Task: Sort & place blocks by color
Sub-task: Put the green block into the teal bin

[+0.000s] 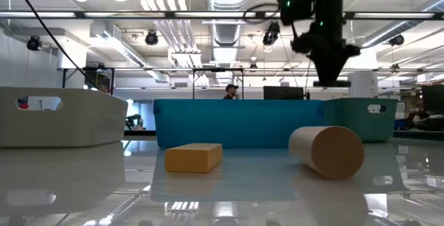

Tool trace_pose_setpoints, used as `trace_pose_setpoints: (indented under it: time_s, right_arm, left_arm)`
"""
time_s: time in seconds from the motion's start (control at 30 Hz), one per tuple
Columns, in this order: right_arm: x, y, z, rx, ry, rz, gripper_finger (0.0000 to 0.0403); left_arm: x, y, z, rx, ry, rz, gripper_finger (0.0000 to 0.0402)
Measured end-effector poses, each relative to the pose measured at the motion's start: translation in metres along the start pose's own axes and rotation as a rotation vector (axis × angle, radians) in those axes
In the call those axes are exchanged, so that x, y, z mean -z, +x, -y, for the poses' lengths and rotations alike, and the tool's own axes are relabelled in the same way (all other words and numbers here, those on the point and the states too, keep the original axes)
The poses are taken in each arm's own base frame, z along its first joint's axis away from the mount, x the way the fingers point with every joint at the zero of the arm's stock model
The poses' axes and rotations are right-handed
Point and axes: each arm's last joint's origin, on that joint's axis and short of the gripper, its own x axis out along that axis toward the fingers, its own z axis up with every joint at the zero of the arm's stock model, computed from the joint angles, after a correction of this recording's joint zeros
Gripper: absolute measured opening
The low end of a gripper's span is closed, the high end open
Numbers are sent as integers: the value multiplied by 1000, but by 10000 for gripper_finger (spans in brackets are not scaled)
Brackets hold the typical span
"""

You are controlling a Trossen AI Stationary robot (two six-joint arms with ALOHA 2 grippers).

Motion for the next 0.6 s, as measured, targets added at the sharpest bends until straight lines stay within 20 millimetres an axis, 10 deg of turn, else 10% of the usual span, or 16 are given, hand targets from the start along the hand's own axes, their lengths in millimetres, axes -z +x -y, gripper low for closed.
trace_pose_setpoints:
  time_s: [0.6]
  right_arm:
    - [-2, 52, 21, -14, -45, -87, 100]
  left_arm:
    - [3, 0, 1, 0, 1, -5, 231]
